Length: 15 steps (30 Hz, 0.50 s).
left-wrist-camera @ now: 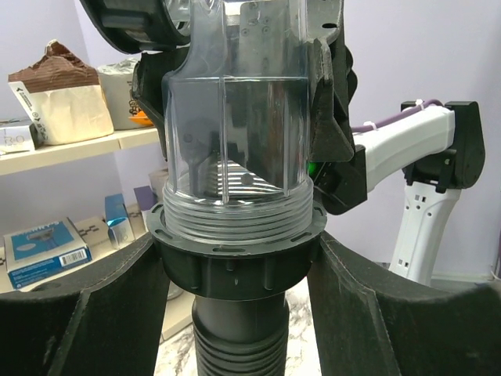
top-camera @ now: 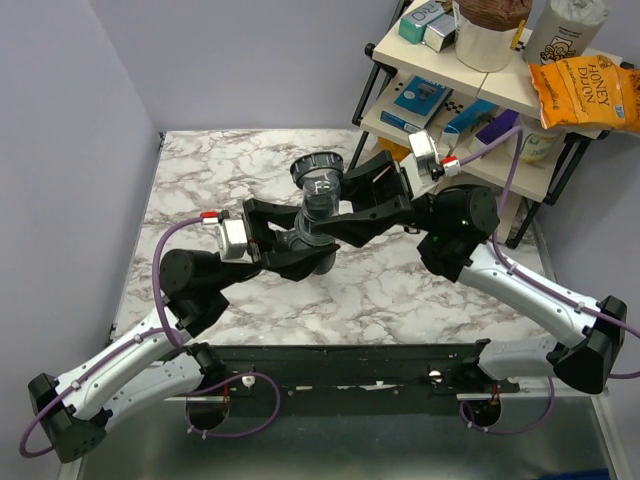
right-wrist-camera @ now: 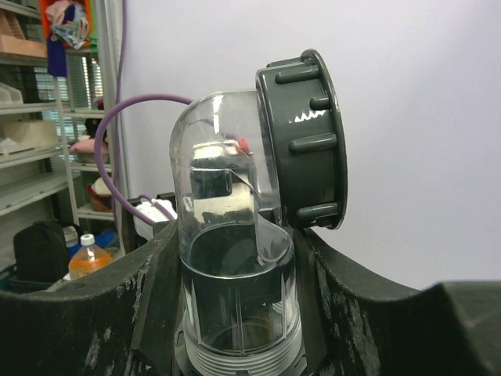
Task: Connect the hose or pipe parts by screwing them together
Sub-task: Install the adaptor on the pipeline.
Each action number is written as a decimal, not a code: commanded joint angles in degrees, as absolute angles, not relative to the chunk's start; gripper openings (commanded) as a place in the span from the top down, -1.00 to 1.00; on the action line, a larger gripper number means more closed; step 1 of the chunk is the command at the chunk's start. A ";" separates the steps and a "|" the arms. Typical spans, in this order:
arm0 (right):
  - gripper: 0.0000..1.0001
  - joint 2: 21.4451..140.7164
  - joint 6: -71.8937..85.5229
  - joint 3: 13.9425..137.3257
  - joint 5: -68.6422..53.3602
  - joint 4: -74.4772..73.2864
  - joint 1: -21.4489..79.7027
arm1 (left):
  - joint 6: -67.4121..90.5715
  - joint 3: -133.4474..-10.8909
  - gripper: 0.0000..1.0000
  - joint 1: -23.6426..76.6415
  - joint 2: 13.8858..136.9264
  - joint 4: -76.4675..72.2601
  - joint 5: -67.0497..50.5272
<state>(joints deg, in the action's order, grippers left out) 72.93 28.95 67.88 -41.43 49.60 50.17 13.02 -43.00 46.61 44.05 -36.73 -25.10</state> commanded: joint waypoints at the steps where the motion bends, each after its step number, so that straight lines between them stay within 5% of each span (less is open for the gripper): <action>1: 0.99 72.86 25.93 66.01 -42.90 38.33 50.19 | 10.02 -45.44 1.00 46.23 42.80 -47.02 -20.13; 15: 0.99 70.23 19.61 65.04 -38.15 29.01 50.27 | 8.44 -45.79 1.00 46.23 43.95 -49.83 -18.90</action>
